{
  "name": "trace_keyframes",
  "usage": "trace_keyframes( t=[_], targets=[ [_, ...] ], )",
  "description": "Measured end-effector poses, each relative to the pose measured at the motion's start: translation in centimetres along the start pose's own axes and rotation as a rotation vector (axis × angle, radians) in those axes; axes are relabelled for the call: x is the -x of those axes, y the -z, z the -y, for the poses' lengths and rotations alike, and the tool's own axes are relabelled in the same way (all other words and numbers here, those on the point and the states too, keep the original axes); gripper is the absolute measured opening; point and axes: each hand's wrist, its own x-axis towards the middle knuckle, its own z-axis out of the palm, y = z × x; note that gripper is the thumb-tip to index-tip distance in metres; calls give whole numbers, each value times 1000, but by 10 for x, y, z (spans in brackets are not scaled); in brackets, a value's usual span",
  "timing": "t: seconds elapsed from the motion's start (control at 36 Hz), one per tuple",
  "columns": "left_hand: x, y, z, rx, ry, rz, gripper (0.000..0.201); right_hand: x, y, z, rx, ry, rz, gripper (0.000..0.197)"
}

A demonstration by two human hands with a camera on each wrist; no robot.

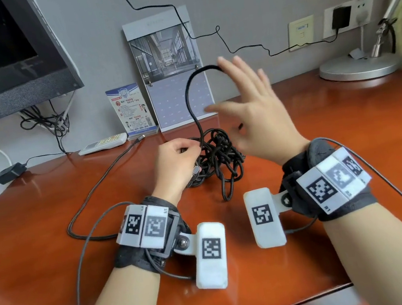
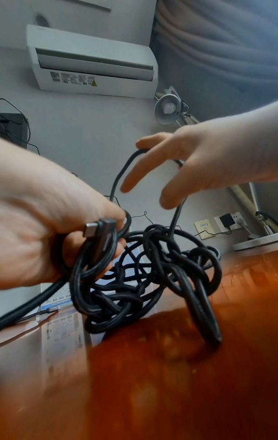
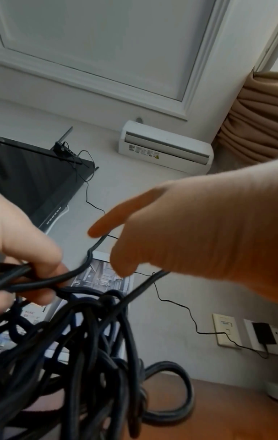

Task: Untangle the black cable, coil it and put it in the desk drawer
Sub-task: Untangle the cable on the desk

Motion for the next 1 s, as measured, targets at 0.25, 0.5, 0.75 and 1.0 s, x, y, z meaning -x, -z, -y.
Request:
trace_keyframes(
  t=[0.25, 0.5, 0.75, 1.0],
  targets=[
    [4, -6, -4, -11, -47, 65, 26, -1, -15, 6, 63, 0, 249, 42],
    [5, -6, -4, -12, -32, 74, 27, 0, -19, 2, 99, -116, 234, 14],
    [1, 3, -3, -9, -22, 39, 23, 6, -2, -25, 66, -755, -162, 26],
    [-2, 8, -1, -54, -28, -31, 21, 15, 6, -46, -87, -1147, -5, 32]
  ],
)
